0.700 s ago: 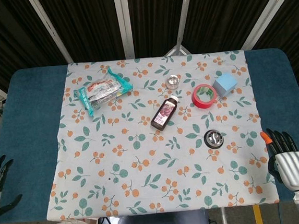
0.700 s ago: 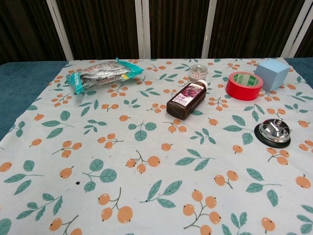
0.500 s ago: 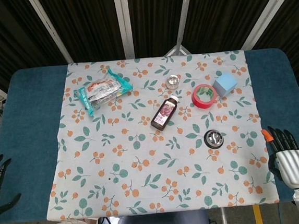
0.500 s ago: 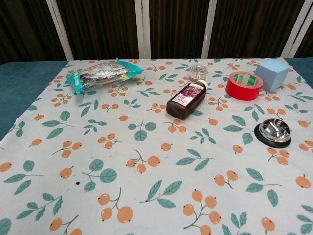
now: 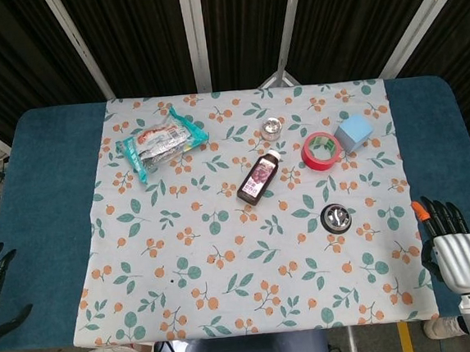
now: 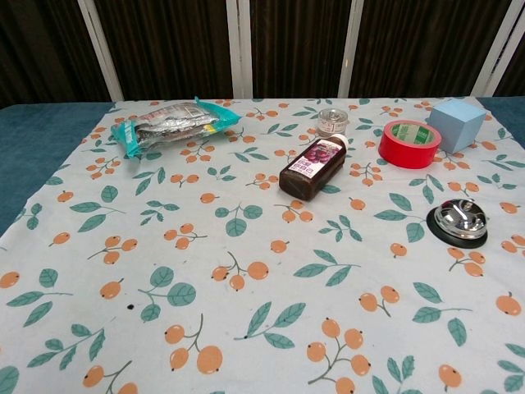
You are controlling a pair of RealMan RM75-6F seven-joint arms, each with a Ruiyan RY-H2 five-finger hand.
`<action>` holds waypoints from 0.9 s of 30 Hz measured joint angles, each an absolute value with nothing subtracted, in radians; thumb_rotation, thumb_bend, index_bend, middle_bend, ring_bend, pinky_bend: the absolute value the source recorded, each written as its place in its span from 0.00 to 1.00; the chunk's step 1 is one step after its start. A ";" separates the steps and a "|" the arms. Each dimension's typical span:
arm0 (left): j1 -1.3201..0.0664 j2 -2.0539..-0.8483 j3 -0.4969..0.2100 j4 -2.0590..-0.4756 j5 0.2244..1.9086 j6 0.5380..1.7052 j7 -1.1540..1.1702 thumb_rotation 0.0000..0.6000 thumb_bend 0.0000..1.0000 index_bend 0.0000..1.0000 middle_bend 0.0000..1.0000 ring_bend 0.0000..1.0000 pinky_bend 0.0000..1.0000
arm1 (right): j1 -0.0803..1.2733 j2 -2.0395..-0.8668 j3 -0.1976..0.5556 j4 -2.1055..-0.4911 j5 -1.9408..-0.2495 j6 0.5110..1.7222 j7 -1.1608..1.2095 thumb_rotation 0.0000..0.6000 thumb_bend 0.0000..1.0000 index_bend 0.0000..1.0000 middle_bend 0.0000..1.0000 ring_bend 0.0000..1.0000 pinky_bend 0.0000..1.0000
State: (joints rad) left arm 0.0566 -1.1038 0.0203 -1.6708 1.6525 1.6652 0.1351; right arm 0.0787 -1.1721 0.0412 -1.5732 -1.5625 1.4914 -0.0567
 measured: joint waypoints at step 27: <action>0.057 -1.119 0.028 -1.677 1.649 1.642 0.178 1.00 0.30 0.10 0.00 0.00 0.09 | 0.264 -1.363 0.134 -1.549 -1.497 1.282 -0.173 1.00 1.00 0.05 0.00 0.00 0.00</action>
